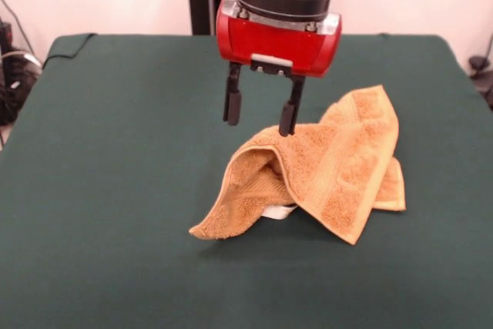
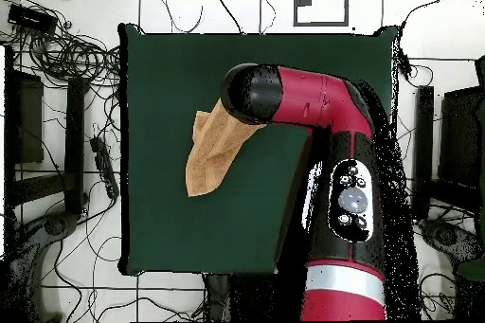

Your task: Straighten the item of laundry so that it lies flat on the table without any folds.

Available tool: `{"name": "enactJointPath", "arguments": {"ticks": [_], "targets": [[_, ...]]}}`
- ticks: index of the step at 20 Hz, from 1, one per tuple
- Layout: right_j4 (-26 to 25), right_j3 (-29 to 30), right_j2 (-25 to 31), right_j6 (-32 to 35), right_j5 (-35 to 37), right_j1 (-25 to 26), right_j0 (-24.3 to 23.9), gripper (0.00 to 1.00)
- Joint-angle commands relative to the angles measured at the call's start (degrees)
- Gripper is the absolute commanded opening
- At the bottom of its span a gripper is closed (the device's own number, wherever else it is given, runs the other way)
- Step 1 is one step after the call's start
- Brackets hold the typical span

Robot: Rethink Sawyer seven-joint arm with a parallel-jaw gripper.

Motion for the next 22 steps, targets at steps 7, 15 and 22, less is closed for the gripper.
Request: {"name": "enactJointPath", "arguments": {"ticks": [7,15,22], "targets": [[0.1,-0.5,4.6,4.6,3.0,1.1,2.8,1.0],[0.3,-0.9,3.7,6.3,3.4,1.5,3.8,1.0],[0.7,-1.8,2.7,8.7,3.2,2.5,5.3,1.0]]}}
